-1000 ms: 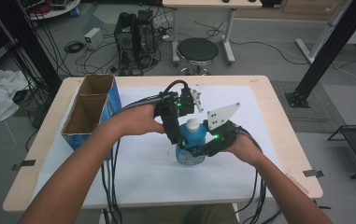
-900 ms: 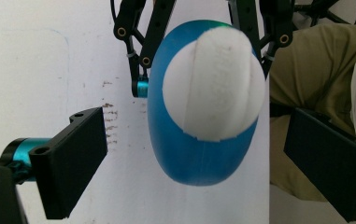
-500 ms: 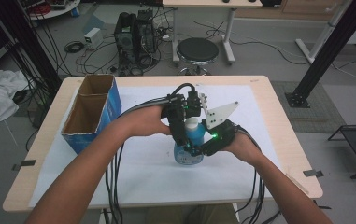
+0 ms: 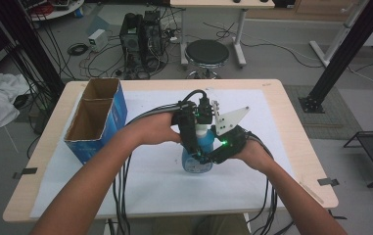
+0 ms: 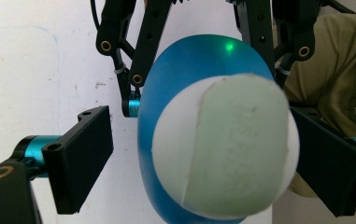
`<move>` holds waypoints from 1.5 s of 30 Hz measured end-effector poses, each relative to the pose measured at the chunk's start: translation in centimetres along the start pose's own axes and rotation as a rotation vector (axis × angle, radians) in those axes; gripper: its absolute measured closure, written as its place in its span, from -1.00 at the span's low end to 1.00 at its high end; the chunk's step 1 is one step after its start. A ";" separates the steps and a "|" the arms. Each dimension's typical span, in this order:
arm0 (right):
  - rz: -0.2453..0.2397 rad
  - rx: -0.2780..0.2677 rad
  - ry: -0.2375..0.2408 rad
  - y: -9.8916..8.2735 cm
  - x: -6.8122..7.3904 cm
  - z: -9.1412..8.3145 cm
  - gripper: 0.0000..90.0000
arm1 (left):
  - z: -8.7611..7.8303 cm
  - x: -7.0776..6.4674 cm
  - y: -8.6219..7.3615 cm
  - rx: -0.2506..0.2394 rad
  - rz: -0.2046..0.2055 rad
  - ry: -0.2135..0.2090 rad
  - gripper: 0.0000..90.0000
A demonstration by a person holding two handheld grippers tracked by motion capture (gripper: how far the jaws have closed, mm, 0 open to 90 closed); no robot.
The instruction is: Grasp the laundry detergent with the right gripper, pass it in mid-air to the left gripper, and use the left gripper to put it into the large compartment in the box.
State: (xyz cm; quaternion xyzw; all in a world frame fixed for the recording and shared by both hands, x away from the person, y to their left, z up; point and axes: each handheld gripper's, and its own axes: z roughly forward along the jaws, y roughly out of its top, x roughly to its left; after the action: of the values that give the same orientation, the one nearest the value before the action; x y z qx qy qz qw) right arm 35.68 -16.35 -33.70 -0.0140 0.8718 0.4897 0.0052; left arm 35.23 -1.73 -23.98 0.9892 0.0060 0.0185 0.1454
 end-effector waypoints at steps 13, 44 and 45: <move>-0.001 0.005 0.006 0.0 0.0 0.1 -0.02 | 0.3 0.1 0.1 0.026 0.014 -0.017 -0.53; 0.002 0.008 0.023 0.0 0.2 0.2 -0.02 | 0.6 -0.4 0.5 0.037 0.069 0.012 -0.17; -0.025 -0.010 0.008 0.0 0.0 0.3 -0.02 | 0.6 -0.4 0.5 0.037 0.068 0.013 -0.17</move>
State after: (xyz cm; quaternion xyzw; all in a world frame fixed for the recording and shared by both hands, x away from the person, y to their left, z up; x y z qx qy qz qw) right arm 35.67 -16.11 -33.85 -0.0267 0.8690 0.4940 0.0079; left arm 34.82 -2.40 -24.38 0.9912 -0.0263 0.0296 0.1263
